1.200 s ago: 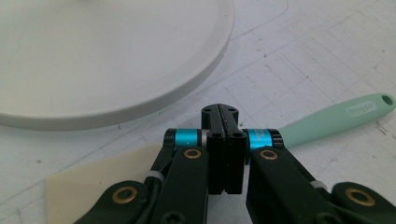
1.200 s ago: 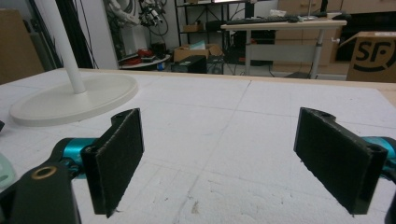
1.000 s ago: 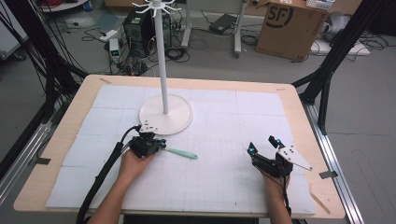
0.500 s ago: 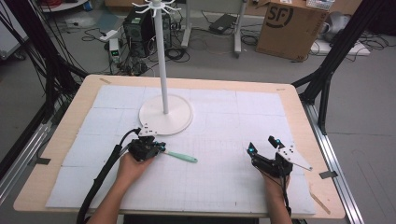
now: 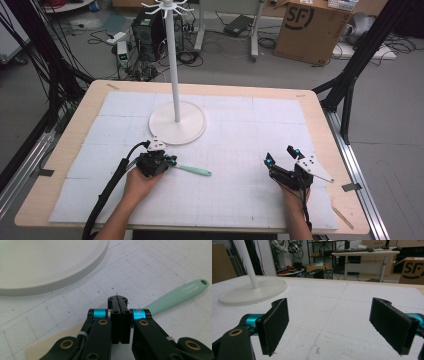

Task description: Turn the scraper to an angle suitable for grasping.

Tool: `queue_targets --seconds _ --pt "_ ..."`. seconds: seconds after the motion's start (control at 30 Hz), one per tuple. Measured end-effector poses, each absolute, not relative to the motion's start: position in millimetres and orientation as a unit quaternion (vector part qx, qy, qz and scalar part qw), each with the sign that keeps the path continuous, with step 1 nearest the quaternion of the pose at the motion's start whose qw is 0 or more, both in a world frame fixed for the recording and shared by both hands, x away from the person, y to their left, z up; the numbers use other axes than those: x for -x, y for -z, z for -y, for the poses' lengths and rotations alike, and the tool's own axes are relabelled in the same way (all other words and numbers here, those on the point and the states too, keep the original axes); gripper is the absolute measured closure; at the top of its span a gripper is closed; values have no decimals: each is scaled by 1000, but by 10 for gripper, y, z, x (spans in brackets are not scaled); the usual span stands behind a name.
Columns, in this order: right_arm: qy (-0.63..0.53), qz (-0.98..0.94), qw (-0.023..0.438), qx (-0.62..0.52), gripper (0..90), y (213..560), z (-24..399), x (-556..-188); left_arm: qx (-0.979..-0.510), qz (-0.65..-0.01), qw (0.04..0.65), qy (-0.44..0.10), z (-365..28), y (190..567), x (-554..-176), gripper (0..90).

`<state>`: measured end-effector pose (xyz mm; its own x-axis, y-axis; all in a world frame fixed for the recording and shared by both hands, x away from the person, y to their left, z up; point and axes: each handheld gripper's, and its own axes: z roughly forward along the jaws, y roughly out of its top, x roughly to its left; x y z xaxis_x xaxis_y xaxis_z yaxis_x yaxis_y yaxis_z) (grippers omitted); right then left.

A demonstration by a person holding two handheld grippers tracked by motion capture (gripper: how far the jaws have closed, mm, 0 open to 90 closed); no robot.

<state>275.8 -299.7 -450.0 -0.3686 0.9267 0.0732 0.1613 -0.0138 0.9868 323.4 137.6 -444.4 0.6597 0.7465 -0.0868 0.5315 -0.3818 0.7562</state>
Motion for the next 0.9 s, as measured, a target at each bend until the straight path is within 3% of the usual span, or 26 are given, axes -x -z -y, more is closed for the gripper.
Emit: queue_targets --seconds 0.9 --pt "-556 -613 343 -445 152 4501 2996 -2757 -818 -386 410 -120 -1455 4452 -2955 898"
